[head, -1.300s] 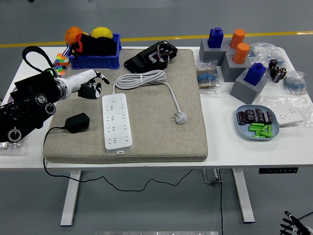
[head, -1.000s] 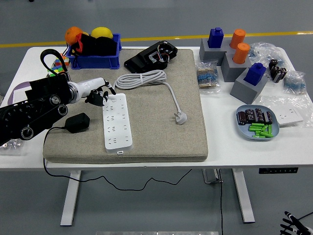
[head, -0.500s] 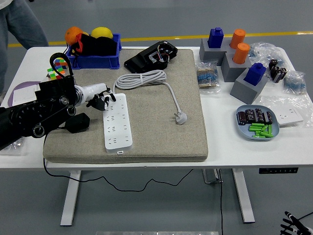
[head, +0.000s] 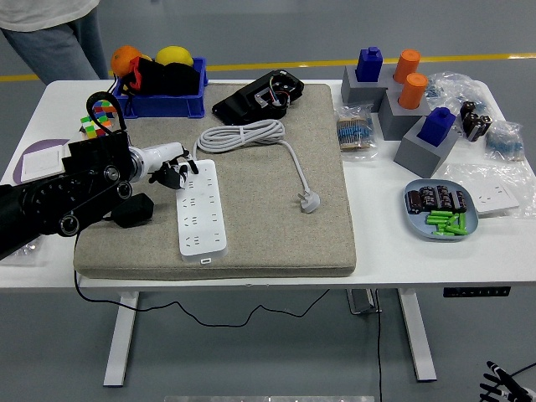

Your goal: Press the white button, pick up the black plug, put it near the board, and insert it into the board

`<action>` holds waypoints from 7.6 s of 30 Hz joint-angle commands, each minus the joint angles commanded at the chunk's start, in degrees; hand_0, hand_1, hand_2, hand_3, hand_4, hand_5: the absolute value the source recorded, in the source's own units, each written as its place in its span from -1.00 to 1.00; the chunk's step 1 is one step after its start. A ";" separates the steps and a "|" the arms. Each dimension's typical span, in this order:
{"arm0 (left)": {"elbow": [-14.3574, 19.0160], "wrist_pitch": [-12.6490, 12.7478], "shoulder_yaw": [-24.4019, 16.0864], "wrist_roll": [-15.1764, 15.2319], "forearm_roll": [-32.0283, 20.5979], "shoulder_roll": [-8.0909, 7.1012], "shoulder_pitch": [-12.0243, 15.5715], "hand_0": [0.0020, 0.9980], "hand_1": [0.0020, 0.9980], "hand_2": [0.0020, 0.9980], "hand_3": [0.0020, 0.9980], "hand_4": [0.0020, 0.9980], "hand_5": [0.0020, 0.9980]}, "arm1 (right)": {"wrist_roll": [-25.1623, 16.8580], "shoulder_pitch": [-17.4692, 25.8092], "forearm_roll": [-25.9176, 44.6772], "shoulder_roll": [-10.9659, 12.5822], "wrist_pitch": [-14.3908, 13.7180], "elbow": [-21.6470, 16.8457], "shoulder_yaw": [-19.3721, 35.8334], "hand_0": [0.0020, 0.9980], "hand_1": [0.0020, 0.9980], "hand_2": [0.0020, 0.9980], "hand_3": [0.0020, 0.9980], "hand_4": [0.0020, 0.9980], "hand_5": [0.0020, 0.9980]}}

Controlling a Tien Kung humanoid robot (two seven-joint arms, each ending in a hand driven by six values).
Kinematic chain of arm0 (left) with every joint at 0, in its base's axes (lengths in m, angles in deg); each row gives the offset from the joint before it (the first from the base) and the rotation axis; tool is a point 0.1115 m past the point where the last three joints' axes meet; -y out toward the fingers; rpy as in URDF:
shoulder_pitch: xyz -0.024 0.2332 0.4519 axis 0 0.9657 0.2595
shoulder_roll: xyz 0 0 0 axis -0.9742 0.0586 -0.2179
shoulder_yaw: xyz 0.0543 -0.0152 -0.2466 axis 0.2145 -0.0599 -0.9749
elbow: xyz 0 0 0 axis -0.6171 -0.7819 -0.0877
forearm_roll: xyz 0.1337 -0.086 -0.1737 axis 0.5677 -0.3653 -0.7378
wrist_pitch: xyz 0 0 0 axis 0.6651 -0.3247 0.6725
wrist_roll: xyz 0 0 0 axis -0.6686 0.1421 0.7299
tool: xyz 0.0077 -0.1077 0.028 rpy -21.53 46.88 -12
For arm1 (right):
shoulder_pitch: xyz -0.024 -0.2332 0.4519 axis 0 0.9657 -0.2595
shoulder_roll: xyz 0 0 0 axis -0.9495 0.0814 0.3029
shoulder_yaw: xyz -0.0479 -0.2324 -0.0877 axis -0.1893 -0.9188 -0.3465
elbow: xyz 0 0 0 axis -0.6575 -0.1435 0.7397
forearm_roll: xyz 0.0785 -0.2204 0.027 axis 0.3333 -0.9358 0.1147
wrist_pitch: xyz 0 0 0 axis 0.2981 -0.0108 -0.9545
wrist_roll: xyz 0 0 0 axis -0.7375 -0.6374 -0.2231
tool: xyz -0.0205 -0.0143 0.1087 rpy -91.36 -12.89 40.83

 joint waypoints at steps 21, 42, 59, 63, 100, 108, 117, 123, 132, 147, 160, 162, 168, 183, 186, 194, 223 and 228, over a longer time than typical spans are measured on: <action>18.57 -7.98 -30.71 4.12 13.10 -11.30 20.17 -0.04 0.20 0.01 0.16 0.87 -1.00 | -0.08 0.88 -0.28 -0.48 0.31 -0.13 0.36 0.73 0.42 0.39 0.36 0.52 0.23; 20.43 -9.17 -37.31 5.79 18.27 -12.51 28.61 0.73 0.83 0.71 0.76 1.00 -0.64 | -0.26 1.03 0.12 -0.75 0.65 -0.29 0.06 0.73 0.42 0.39 0.37 0.52 0.22; 17.74 -6.52 -34.61 7.33 19.28 -11.77 28.63 0.64 0.62 0.49 0.72 1.00 -0.76 | -0.64 1.09 0.13 -0.85 0.23 -0.25 -0.28 0.73 0.42 0.39 0.37 0.53 0.22; 17.66 -4.02 -33.75 8.40 19.53 -11.66 28.50 0.46 0.27 0.17 0.58 1.00 -1.00 | -0.99 1.05 0.06 -0.84 -0.05 -0.26 -0.23 0.73 0.42 0.39 0.37 0.53 0.22; 19.83 4.88 -31.62 14.96 22.04 -9.91 25.29 -0.27 -0.53 -0.46 -0.13 0.48 -1.00 | -2.16 0.94 0.28 -0.60 -0.77 -0.20 -1.29 0.73 0.40 0.37 0.35 0.52 0.21; 16.70 4.77 -28.05 15.08 21.96 -7.79 21.62 -0.26 -0.53 -0.46 -0.14 0.49 -1.00 | -2.14 0.78 0.69 -0.48 -0.81 -0.27 -2.03 0.72 0.40 0.37 0.35 0.52 0.20; 15.51 3.93 -23.46 14.74 21.37 -7.27 18.87 -0.23 -0.53 -0.48 -0.16 0.49 -1.00 | -2.04 0.79 0.58 -0.34 -0.82 -0.12 -1.99 0.71 0.39 0.37 0.34 0.51 0.19; 15.03 3.43 -20.85 14.56 20.66 -7.67 18.04 -0.21 -0.53 -0.48 -0.16 0.45 -1.00 | -2.09 0.84 0.54 -0.41 -0.81 -0.13 -1.89 0.71 0.39 0.37 0.34 0.51 0.19; 13.92 3.57 -20.34 14.55 21.48 -7.39 17.89 -0.21 -0.53 -0.48 -0.16 0.43 -1.00 | -2.14 0.79 0.48 -0.44 -0.83 -0.19 -1.73 0.71 0.39 0.37 0.34 0.51 0.19; 12.99 3.86 -19.62 14.60 22.88 -7.42 17.24 -0.21 -0.53 -0.48 -0.16 0.42 -1.00 | -2.15 0.74 0.38 -0.56 -0.80 -0.18 -1.36 0.71 0.39 0.37 0.34 0.51 0.18; 12.92 3.60 -19.76 14.82 21.88 -7.37 17.00 -0.20 -0.47 -0.42 -0.06 0.44 -1.00 | -2.20 0.69 0.28 -0.60 -0.77 -0.20 -1.34 0.71 0.39 0.37 0.34 0.51 0.18; 12.89 3.43 -19.91 14.66 21.35 -7.37 16.99 -0.20 -0.47 -0.42 -0.06 0.44 -1.00 | -2.20 0.68 0.22 -0.60 -0.76 -0.18 -1.26 0.71 0.39 0.37 0.34 0.51 0.18; 12.89 3.02 -20.21 13.83 21.02 -7.29 17.02 0.05 0.16 0.07 0.30 0.71 -1.00 | -2.18 0.69 0.16 -0.57 -0.71 -0.17 -1.24 0.71 0.39 0.37 0.34 0.51 0.18; 13.91 1.93 -21.00 13.14 21.18 -7.58 17.24 0.71 0.86 0.75 0.82 0.95 -1.00 | -2.24 0.67 0.07 -0.59 -0.66 -0.20 -1.19 0.71 0.39 0.37 0.34 0.51 0.18; 15.24 1.51 -22.21 13.07 21.09 -7.76 17.58 0.71 0.86 0.75 0.82 0.95 -1.00 | -2.25 0.65 0.08 -0.63 -0.66 -0.22 -1.14 0.71 0.39 0.37 0.34 0.51 0.18; 22.71 1.71 -27.57 12.46 17.96 -9.18 21.04 0.74 0.89 0.80 0.83 0.99 -1.00 | -2.29 0.73 0.00 -0.76 -0.67 -0.22 -0.99 0.71 0.39 0.37 0.33 0.51 0.18; 27.08 4.33 -34.94 12.79 15.00 -9.60 33.51 0.55 0.35 0.12 0.27 0.35 -1.00 | -2.36 1.33 0.30 -0.90 -0.63 -0.24 -2.07 0.71 0.39 0.37 0.33 0.51 0.17; 26.71 4.40 -33.73 12.52 14.68 -9.58 33.28 0.55 0.33 0.11 0.27 0.34 -1.00 | -2.41 1.33 0.51 -0.83 -0.67 -0.31 -2.50 0.71 0.39 0.37 0.33 0.51 0.17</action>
